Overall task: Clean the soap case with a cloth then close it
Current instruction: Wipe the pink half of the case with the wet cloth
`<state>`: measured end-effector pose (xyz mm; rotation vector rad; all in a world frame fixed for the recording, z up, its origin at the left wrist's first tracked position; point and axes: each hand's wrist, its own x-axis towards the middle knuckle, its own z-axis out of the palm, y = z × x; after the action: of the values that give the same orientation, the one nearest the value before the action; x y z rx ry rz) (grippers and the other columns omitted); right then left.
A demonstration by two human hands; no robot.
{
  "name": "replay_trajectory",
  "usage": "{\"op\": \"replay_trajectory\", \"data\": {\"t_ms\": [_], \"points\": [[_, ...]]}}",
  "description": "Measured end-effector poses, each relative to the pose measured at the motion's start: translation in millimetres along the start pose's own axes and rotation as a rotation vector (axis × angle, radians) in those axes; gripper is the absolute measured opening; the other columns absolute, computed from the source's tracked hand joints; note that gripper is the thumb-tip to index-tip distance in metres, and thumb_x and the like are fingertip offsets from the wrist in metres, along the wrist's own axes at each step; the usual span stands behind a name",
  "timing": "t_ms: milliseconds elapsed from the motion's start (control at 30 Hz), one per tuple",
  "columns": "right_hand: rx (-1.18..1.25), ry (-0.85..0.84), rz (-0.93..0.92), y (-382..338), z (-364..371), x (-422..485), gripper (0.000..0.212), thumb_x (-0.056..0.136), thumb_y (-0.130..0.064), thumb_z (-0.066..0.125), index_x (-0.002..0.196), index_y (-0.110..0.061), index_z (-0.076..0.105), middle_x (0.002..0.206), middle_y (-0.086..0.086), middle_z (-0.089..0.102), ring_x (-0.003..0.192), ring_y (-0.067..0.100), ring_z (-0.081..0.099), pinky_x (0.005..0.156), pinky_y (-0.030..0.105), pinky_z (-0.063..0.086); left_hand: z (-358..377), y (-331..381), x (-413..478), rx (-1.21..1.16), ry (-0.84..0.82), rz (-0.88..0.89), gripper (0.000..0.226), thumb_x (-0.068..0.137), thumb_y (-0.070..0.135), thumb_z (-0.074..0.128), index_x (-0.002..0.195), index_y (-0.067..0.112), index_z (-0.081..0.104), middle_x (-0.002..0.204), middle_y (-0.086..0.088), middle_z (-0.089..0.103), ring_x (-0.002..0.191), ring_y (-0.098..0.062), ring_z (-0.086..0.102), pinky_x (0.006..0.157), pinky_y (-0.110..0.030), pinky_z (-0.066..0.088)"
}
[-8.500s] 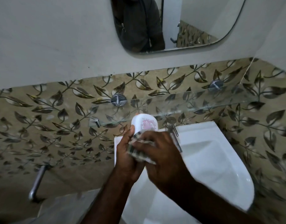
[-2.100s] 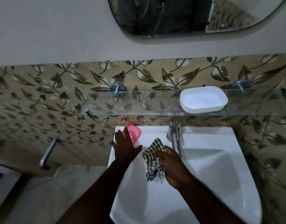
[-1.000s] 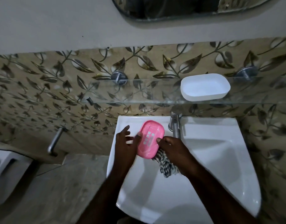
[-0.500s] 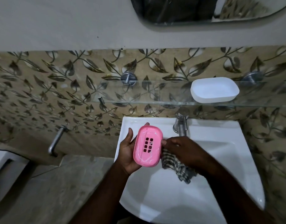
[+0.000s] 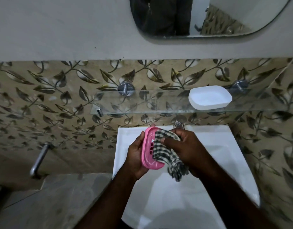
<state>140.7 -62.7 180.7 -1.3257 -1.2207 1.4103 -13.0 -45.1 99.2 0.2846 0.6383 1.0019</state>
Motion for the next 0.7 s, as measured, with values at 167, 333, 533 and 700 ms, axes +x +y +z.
{"op": "replay_trajectory", "data": {"t_ms": [167,333,533,700], "points": [[-0.045,0.097,0.01,11,26,9,0.006,0.084,-0.016,0.071,0.088,-0.012,0.071,0.081,0.01,0.075,0.08,0.03,0.073,0.076,0.049,0.059,3,1,-10,0.101,-0.004,0.026,0.044,0.093,0.041,0.042,0.114,0.018,0.073,0.121,-0.02,0.067,0.105,-0.031,0.066,0.092,-0.042,0.054],[0.023,-0.004,-0.032,19,47,-5,0.018,0.084,-0.026,0.068,0.095,-0.013,0.073,0.088,0.014,0.075,0.086,0.033,0.072,0.081,0.056,0.056,-1,13,-12,0.167,-0.01,0.066,0.043,0.091,0.043,0.046,0.104,0.016,0.077,0.109,-0.02,0.071,0.096,-0.029,0.07,0.088,-0.04,0.055],[0.139,0.017,-0.031,1,47,3,0.021,0.093,-0.015,0.063,0.088,0.004,0.07,0.089,0.029,0.071,0.083,0.036,0.07,0.08,0.05,0.056,4,13,-14,0.152,0.002,0.063,0.05,0.088,0.042,0.047,0.11,0.004,0.071,0.11,-0.021,0.071,0.098,-0.029,0.07,0.086,-0.037,0.057],[0.081,0.062,-0.085,0,61,-1,0.014,0.091,-0.018,0.065,0.093,-0.007,0.073,0.088,0.018,0.074,0.086,0.034,0.072,0.081,0.051,0.058,6,23,-14,0.164,-0.064,0.105,0.047,0.098,0.037,0.038,0.093,0.016,0.08,0.1,-0.015,0.074,0.091,-0.024,0.072,0.087,-0.036,0.055]]}}
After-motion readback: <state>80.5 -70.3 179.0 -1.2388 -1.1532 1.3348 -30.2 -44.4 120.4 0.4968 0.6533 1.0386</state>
